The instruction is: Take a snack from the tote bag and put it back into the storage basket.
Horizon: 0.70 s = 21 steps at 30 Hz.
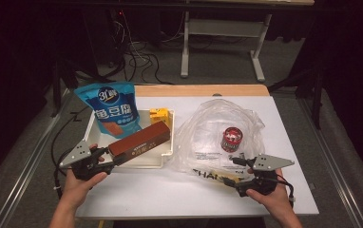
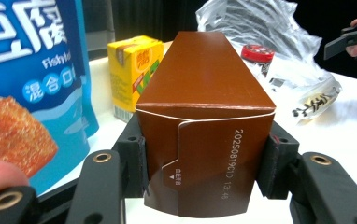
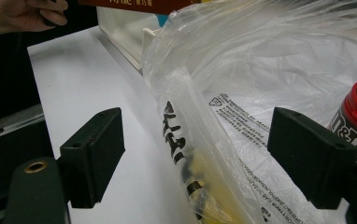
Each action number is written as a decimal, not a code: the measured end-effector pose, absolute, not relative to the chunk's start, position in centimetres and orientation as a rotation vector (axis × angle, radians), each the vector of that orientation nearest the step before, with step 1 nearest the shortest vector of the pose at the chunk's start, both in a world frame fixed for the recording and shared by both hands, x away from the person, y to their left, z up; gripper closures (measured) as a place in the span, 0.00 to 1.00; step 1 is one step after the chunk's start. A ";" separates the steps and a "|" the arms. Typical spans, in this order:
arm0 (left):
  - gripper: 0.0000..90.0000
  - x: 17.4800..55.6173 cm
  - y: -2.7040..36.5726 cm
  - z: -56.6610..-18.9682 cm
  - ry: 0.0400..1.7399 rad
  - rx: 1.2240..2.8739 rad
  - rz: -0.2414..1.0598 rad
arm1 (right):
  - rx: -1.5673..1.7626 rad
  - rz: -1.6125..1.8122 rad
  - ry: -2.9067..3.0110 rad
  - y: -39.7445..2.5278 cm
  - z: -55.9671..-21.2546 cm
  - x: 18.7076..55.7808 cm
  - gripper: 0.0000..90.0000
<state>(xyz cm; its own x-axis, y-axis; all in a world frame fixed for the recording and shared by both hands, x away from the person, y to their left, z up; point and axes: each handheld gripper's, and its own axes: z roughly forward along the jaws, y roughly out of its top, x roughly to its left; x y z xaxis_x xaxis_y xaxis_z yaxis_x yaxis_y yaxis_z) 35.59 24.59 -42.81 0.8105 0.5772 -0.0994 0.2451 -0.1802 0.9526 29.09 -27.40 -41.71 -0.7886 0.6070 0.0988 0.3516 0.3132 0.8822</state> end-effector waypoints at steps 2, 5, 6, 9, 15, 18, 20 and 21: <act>0.53 35.7 24.7 -43.2 0.651 1.780 0.342 | 0.873 1.465 2.330 -27.4 -41.7 29.1 0.21; 0.53 36.0 24.9 -43.7 0.673 1.793 0.341 | 0.872 1.466 2.329 -27.4 -41.8 29.1 0.22; 0.53 36.0 24.9 -43.8 0.677 1.798 0.339 | 0.873 1.465 2.330 -27.4 -41.8 29.1 0.22; 0.53 36.2 24.6 -44.2 0.688 1.817 0.340 | 0.872 1.464 2.333 -27.4 -41.8 29.2 0.22; 0.53 36.5 23.9 -45.2 0.708 1.868 0.345 | 0.870 1.462 2.337 -27.4 -41.9 29.2 0.22; 0.53 36.7 23.7 -45.4 0.712 1.879 0.331 | 0.870 1.461 2.337 -27.4 -41.9 29.2 0.22; 0.53 36.8 23.6 -45.8 0.715 1.893 0.323 | 0.870 1.461 2.338 -27.4 -42.0 29.2 0.22; 0.53 36.9 23.6 -46.0 0.715 1.888 0.316 | 0.870 1.460 2.337 -27.4 -42.0 29.2 0.22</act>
<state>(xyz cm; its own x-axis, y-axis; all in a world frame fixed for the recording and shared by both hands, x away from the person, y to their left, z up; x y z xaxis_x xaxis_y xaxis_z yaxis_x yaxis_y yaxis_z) 36.85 23.58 -46.02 0.7869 0.6084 -0.1035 0.3328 -0.2770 0.9014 29.20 -27.38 -41.97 -0.7899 0.6053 0.0981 0.3537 0.3191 0.8793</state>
